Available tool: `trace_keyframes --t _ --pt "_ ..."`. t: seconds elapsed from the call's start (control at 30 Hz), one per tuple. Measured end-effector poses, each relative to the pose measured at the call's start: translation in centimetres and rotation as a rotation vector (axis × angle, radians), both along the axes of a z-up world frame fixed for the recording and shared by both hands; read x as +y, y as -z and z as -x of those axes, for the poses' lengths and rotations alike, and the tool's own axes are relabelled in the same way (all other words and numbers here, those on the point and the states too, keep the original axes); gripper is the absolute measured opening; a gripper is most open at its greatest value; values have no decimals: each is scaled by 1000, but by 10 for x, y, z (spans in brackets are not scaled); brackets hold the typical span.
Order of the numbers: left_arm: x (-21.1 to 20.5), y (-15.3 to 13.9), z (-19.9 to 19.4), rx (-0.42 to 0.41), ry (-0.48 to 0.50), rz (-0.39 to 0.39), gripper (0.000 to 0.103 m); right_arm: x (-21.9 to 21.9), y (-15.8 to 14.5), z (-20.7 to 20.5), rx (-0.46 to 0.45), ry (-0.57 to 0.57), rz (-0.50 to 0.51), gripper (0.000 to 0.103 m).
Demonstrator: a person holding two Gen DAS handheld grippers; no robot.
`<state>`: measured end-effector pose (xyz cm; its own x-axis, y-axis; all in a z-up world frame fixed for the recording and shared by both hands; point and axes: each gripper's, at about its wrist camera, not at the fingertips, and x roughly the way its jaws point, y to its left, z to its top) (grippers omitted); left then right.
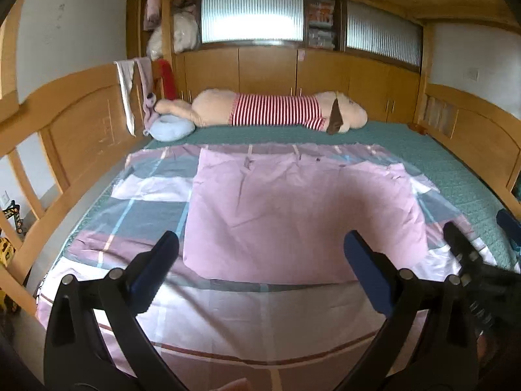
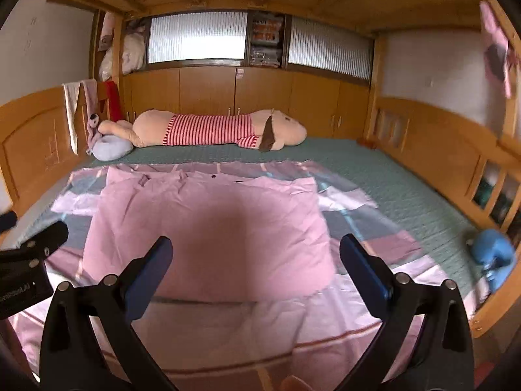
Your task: Fold large clothes
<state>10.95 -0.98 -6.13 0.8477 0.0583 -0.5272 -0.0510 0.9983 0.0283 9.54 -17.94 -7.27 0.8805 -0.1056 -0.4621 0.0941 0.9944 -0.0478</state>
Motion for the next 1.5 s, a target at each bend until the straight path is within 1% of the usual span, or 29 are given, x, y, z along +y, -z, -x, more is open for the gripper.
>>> trace_keyframes --t 0.13,0.23,0.4,0.7,1.5 --pt "-8 -10 21 -23 26 6 101 2 -10 24 -11 23 21 102" --pt "-9 -15 35 -46 20 -6 101 -1 -14 34 -11 30 3 102" --pt "-5 -18 47 -46 16 6 101 5 -16 41 3 34 13 102" --pt "-1 -17 53 -50 5 7 101 17 -19 50 1 27 38 102" --pt "-2 -15 51 -38 14 10 101 16 -21 53 9 37 46 102"
